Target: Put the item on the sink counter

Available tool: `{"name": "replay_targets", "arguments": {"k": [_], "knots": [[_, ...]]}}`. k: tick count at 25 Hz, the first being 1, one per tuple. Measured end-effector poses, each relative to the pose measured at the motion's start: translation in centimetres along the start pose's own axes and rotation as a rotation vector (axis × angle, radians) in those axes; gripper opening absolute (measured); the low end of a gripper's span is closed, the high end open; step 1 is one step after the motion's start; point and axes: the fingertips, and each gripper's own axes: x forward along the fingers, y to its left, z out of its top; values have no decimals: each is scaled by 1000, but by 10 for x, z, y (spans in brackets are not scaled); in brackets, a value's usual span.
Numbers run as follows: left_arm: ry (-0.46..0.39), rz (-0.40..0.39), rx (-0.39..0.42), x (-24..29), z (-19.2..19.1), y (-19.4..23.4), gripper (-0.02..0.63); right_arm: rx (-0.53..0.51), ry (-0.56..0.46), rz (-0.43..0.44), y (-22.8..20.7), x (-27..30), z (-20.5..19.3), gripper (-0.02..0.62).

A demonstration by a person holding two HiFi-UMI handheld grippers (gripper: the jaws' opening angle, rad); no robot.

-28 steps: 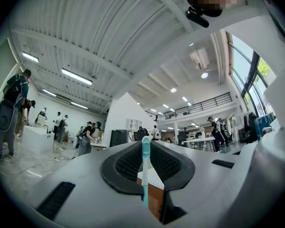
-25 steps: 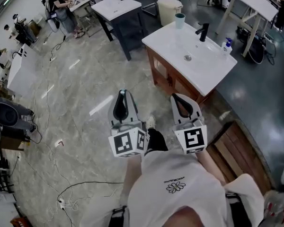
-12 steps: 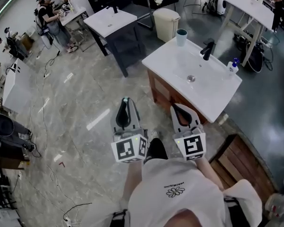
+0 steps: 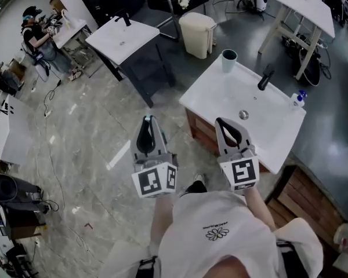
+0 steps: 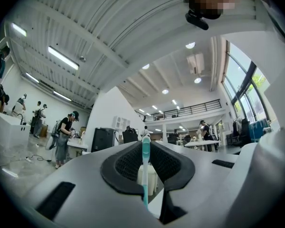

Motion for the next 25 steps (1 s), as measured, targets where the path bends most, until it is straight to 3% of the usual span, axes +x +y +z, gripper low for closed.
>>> {"name": "replay_targets", "arguments": {"k": [6, 11, 14, 20, 25], "knots": [[-18, -36, -14, 64, 3, 21, 60, 57, 0, -45, -20, 54, 7, 12], [44, -55, -54, 85, -25, 15, 60, -61, 72, 102, -4, 73, -14, 12], [55, -74, -49, 96, -31, 0, 60, -39, 92, 47, -19, 79, -22, 12], [65, -130, -11, 112, -41, -37, 60, 113, 72, -57, -59, 74, -35, 12], [43, -198, -45, 121, -40, -67, 60, 148, 84, -122, -87, 61, -45, 12]]}}
